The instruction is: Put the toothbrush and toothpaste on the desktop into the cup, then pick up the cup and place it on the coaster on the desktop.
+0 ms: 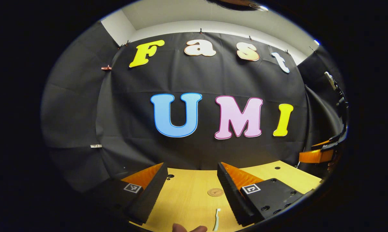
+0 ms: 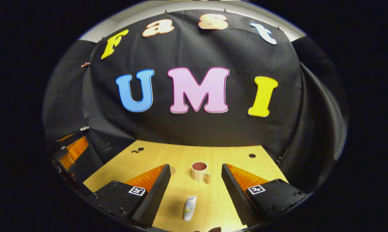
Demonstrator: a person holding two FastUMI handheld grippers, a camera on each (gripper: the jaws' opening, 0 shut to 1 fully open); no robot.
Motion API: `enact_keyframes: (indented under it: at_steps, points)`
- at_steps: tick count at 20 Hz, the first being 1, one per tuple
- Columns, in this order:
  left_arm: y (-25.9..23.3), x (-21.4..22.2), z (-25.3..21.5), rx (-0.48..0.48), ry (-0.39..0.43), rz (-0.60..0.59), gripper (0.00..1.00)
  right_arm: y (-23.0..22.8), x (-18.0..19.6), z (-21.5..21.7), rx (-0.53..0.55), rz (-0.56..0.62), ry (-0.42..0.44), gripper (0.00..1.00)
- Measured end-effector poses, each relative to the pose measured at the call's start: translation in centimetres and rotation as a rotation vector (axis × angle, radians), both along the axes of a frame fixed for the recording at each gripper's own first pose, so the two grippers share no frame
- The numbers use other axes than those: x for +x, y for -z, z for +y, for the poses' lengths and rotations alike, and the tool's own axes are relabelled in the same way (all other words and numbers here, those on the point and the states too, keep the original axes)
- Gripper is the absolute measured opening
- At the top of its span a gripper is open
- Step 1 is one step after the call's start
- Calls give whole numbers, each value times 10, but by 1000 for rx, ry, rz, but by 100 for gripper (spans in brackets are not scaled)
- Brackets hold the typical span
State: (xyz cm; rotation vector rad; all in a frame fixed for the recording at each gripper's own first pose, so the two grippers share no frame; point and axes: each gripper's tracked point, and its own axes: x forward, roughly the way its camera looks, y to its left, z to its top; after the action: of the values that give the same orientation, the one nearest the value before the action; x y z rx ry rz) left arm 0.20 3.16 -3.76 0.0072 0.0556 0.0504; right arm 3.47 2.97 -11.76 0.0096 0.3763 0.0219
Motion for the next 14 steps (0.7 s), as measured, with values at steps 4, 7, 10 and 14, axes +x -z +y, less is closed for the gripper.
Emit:
enact_keyframes:
  at_steps: [4,7,10,14]
  points:
    - [22,0,19,-24,-46,42,97,74,1,17,-65,236,-54,98]
    - [37,-3,36,-24,-85,73,97,127,-2,28,-109,372,-85,97]
    - [52,-7,49,-9,-112,101,97,180,-2,34,-129,477,-94,96]
    - [64,-11,57,-1,-129,127,97,246,-1,34,-184,600,-94,97]
